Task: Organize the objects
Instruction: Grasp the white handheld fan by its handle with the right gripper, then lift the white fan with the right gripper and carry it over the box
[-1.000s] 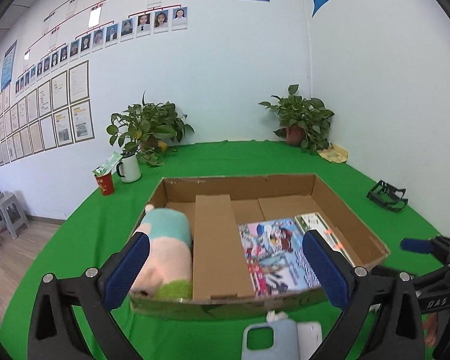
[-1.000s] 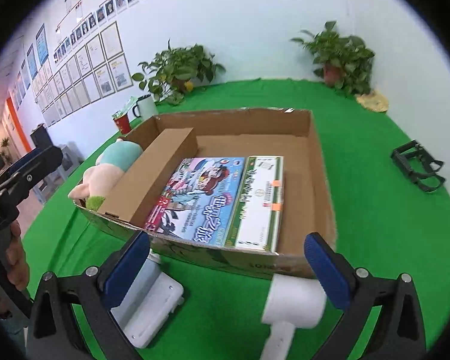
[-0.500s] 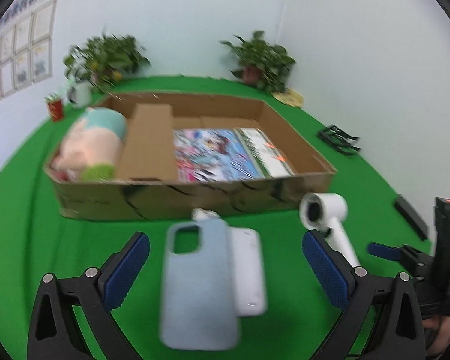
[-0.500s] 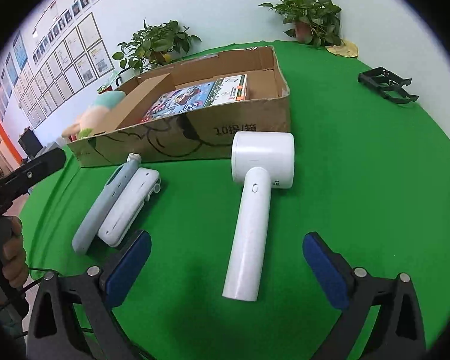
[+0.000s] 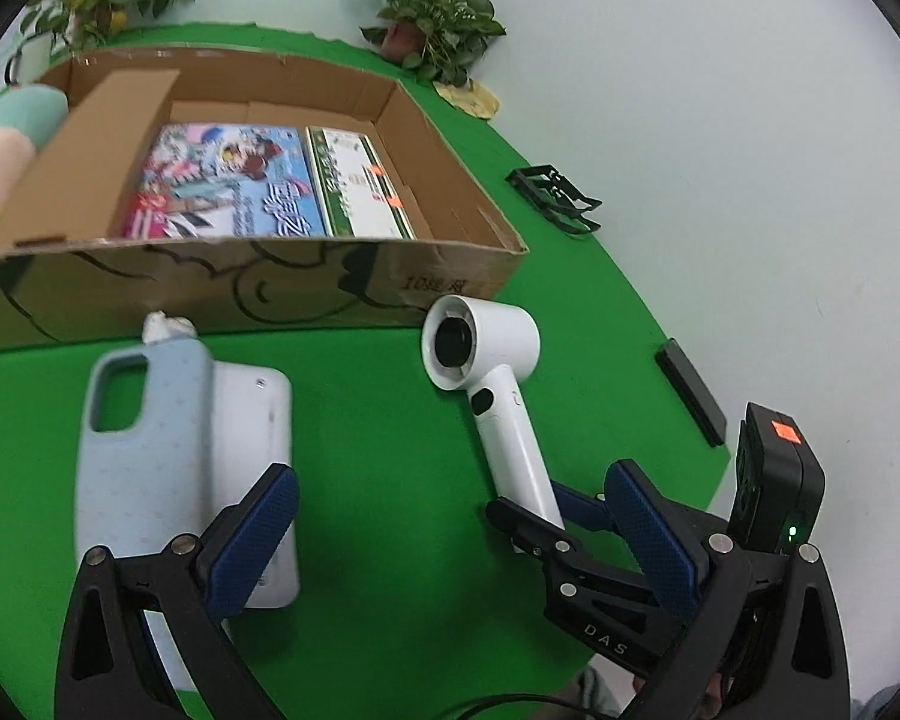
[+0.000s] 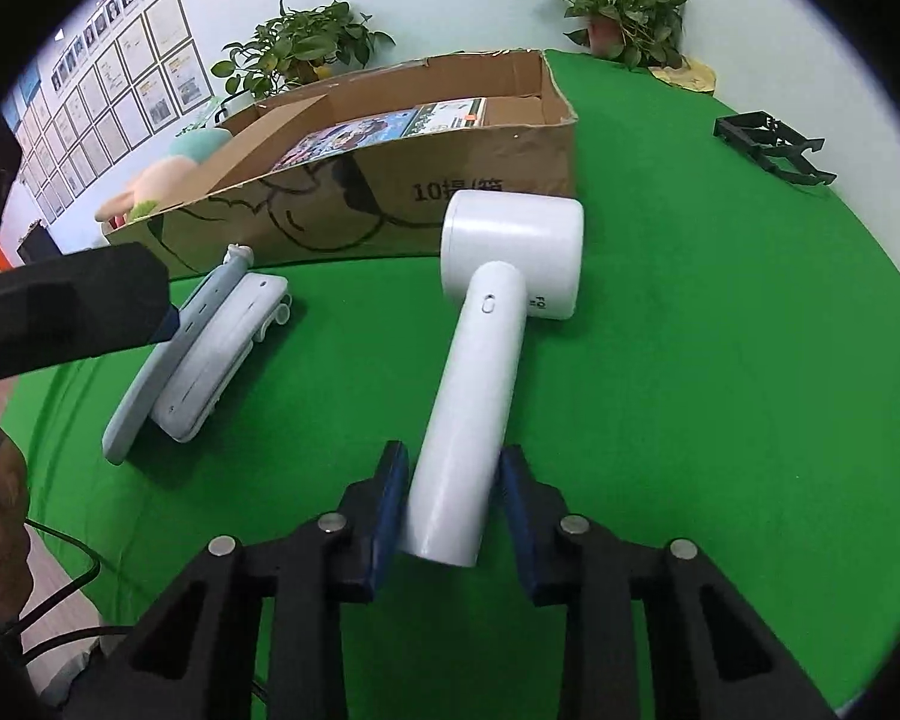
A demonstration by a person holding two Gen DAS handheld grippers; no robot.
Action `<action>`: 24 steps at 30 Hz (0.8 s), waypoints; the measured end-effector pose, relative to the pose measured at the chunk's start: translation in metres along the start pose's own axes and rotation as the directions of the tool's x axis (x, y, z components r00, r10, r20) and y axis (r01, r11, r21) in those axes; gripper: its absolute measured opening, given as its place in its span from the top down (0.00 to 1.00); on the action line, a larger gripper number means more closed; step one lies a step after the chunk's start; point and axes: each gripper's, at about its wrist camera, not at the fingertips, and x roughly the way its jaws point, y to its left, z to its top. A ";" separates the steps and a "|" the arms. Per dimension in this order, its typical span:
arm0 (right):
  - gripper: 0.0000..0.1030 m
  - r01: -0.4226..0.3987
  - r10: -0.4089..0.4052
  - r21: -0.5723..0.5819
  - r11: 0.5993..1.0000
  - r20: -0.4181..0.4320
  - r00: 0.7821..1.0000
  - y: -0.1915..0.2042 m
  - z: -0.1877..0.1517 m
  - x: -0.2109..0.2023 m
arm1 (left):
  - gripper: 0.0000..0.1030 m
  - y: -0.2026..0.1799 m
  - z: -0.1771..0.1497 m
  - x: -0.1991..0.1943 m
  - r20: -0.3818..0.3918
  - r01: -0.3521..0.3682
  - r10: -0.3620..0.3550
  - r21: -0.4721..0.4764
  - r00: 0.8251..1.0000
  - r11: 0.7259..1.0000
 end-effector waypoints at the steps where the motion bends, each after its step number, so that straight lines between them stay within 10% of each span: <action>1: 0.72 0.001 -0.001 0.000 1.000 0.000 1.000 -0.001 -0.001 -0.001 | 0.01 0.000 0.000 0.004 -0.012 0.011 -0.011 -0.010 1.000 1.000; 13: 0.75 -0.222 0.229 0.170 0.960 -0.022 0.973 -0.024 -0.032 -0.021 | 0.13 -0.025 -0.006 0.067 -0.146 0.142 -0.150 -0.064 0.978 0.988; 24: 0.75 -0.293 0.302 0.193 0.937 -0.020 0.953 -0.019 -0.039 -0.025 | 0.54 -0.021 -0.009 0.093 -0.175 0.090 -0.108 -0.111 0.979 0.990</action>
